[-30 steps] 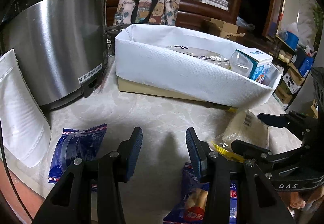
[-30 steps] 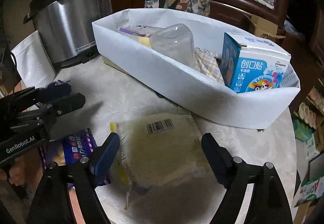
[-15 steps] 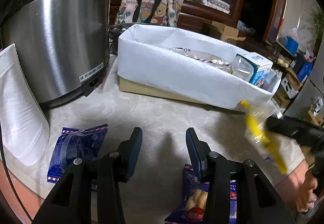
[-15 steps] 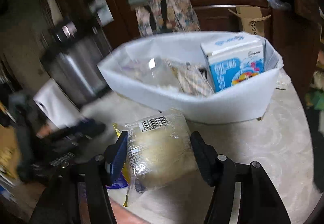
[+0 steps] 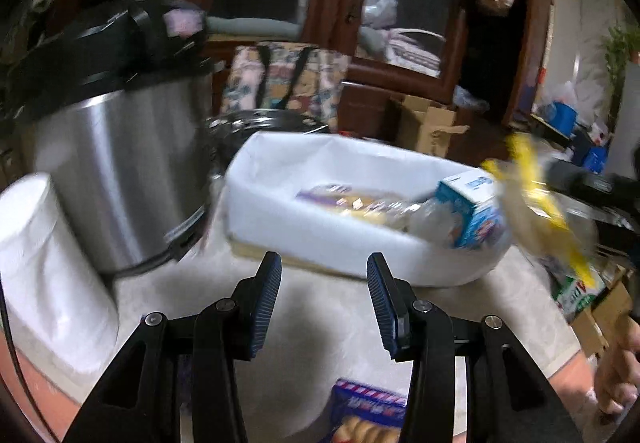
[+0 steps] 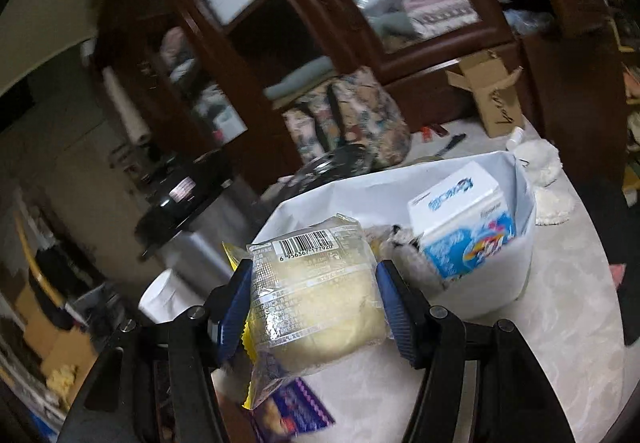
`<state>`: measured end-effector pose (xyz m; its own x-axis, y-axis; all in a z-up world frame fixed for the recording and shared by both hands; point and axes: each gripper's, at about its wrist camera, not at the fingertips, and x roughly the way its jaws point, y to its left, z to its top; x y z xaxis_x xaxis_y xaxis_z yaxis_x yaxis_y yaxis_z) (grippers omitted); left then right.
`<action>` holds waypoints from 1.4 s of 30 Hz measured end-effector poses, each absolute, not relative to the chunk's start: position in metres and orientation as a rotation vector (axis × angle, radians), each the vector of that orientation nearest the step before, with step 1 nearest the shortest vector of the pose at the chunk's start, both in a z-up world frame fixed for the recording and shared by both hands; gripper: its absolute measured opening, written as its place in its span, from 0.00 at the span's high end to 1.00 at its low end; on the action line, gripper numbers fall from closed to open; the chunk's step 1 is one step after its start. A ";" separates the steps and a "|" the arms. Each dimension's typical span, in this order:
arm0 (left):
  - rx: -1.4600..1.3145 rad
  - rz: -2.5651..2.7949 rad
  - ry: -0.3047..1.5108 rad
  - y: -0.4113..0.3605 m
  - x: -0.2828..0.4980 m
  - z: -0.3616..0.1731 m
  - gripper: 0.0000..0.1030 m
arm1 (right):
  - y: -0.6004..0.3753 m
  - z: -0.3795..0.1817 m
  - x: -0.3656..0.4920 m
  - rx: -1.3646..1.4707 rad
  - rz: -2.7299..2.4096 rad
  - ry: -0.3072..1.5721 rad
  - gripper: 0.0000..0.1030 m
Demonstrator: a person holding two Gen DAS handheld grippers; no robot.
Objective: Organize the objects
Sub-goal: 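Carry the bread bag over the white bin and open the right gripper, then grasp the blue biscuit packet with the right gripper while the left gripper grasps the dark blue packet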
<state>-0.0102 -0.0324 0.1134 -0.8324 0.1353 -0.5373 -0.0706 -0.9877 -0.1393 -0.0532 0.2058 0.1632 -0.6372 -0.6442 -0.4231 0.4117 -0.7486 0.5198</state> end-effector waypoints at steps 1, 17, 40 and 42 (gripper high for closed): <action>-0.876 2.892 -0.132 -0.027 -0.017 0.119 0.58 | 0.203 0.164 -0.063 0.833 -2.359 -0.521 0.42; -1.014 2.893 -0.073 -0.010 -0.070 0.137 0.58 | 0.153 0.139 -0.152 0.991 -2.406 -0.550 0.36; -1.039 3.022 -0.179 -0.056 -0.008 0.084 0.58 | 0.159 0.118 -0.078 0.907 -2.392 -0.049 0.21; -1.045 3.061 -0.221 -0.064 0.001 0.079 0.58 | 0.146 0.109 -0.070 0.881 -2.330 0.058 0.21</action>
